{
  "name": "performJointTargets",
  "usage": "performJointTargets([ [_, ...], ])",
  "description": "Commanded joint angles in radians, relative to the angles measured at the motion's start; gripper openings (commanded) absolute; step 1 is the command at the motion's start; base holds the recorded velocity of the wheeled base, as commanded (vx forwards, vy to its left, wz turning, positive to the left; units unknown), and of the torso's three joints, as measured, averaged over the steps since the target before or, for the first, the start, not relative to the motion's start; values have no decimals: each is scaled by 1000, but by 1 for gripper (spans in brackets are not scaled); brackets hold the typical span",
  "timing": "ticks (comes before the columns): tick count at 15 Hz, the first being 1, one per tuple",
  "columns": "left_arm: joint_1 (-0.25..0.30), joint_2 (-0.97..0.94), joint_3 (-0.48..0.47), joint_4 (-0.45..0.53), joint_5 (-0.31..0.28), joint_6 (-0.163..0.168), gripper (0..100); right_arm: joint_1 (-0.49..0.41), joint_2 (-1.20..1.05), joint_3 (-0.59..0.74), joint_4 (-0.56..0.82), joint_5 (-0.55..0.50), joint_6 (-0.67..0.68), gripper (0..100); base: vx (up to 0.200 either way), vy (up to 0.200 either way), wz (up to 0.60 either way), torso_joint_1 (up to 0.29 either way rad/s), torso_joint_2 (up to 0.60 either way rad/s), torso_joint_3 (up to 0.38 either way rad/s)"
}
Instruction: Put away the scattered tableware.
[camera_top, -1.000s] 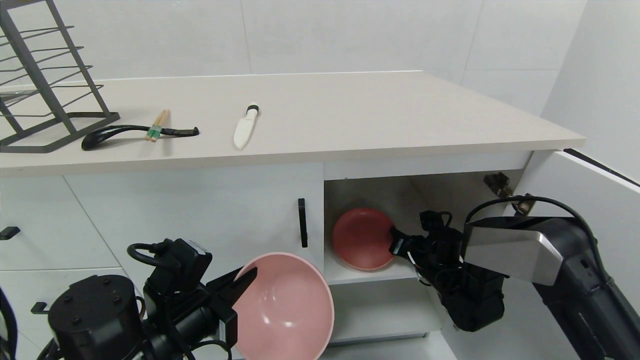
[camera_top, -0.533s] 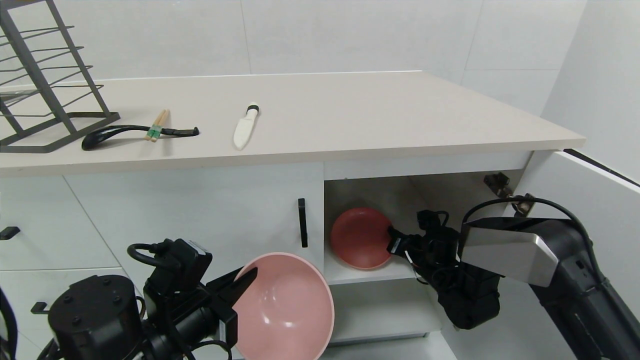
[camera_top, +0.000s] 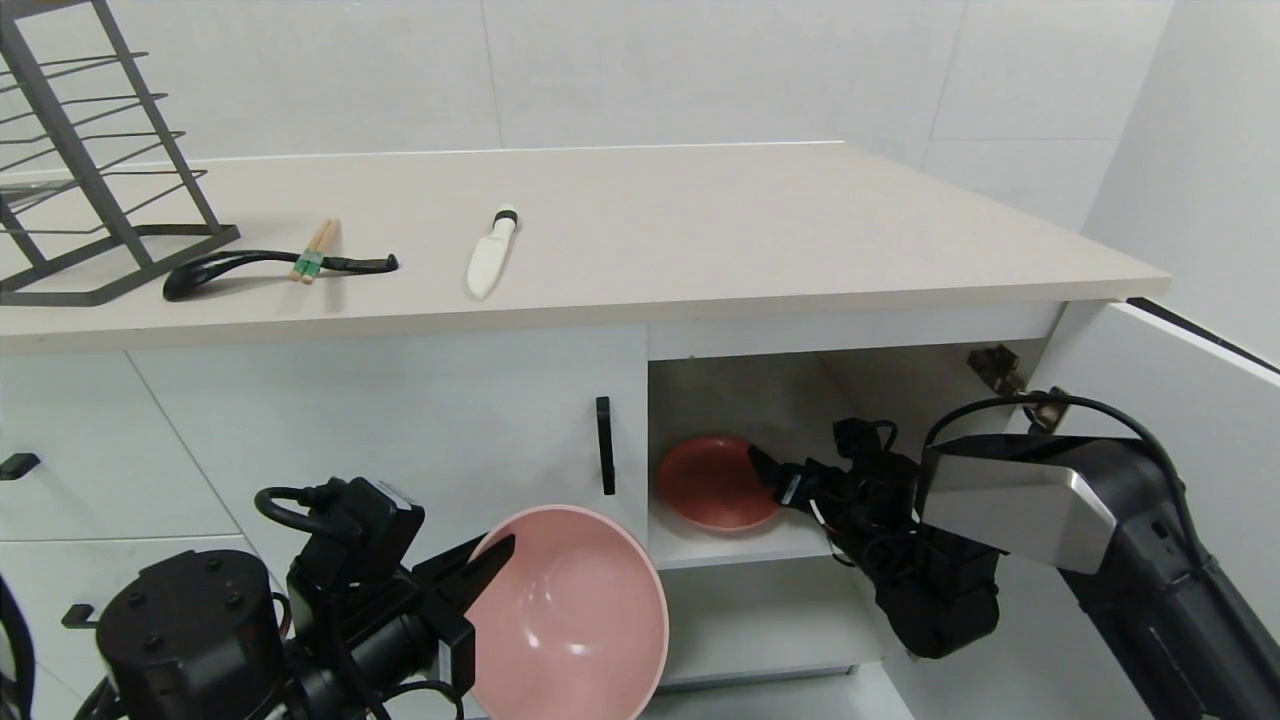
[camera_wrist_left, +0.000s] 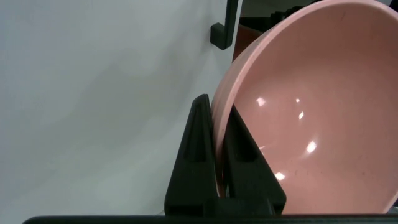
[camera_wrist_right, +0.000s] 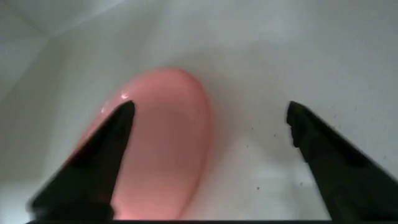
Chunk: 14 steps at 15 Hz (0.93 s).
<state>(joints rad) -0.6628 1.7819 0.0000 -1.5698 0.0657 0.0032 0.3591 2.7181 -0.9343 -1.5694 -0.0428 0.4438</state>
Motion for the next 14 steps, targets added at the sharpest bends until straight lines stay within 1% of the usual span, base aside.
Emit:
performJointTargets([
  [1, 0, -1, 0, -1, 0, 0, 0, 4, -38, 29, -1, -2, -30, 100, 0, 0, 0, 0, 0, 0],
  [3, 3, -4, 0, -1, 0, 0, 0, 40, -176, 189, -1, -3, -73, 100, 0, 0, 0, 0, 0, 0],
  [4, 5, -18, 0, -1, 0, 0, 0, 67, -256, 293, -1, -3, -102, 100, 0, 0, 0, 0, 0, 0],
  [5, 2, -39, 0, -1, 0, 0, 0, 103, -366, 446, -1, -3, -142, 100, 0, 0, 0, 0, 0, 0],
  [6, 0, -50, 0, -1, 0, 1, 0, 116, -423, 515, -1, -3, -160, 100, 0, 0, 0, 0, 0, 0],
  [7, -1, -70, 0, -1, 0, 1, 0, 161, -563, 649, -1, -3, -186, 100, 0, 0, 0, 0, 0, 0],
  [8, -1, -78, 0, -1, 0, 4, 0, 185, -630, 693, -1, -3, -188, 100, 0, 0, 0, 0, 0, 0],
  [9, -11, -93, 0, -1, 0, 6, 0, 228, -732, 747, -1, -5, -188, 100, 0, 0, 0, 0, 0, 0],
  [10, -15, -96, 0, -1, -4, 14, 0, 259, -807, 792, -1, -5, -188, 100, 0, 0, 0, 0, 0, 0],
  [11, -26, -93, 0, -1, -7, 63, 0, 276, -880, 841, -1, -3, -189, 100, 0, 0, 0, 0, 0, 0],
  [12, -35, -85, 0, -1, -4, 139, 0, 274, -916, 854, -1, -3, -191, 100, 0, 0, 0, 0, 0, 0],
  [13, -49, -85, 0, -1, -6, 232, 0, 265, -949, 864, -1, -3, -195, 100, 0, 0, 0, 0, 0, 0],
  [14, -101, -88, -8, -1, -4, 287, 0, 261, -963, 879, -1, -3, -197, 100, 0, 0, 0, 0, 0, 0],
])
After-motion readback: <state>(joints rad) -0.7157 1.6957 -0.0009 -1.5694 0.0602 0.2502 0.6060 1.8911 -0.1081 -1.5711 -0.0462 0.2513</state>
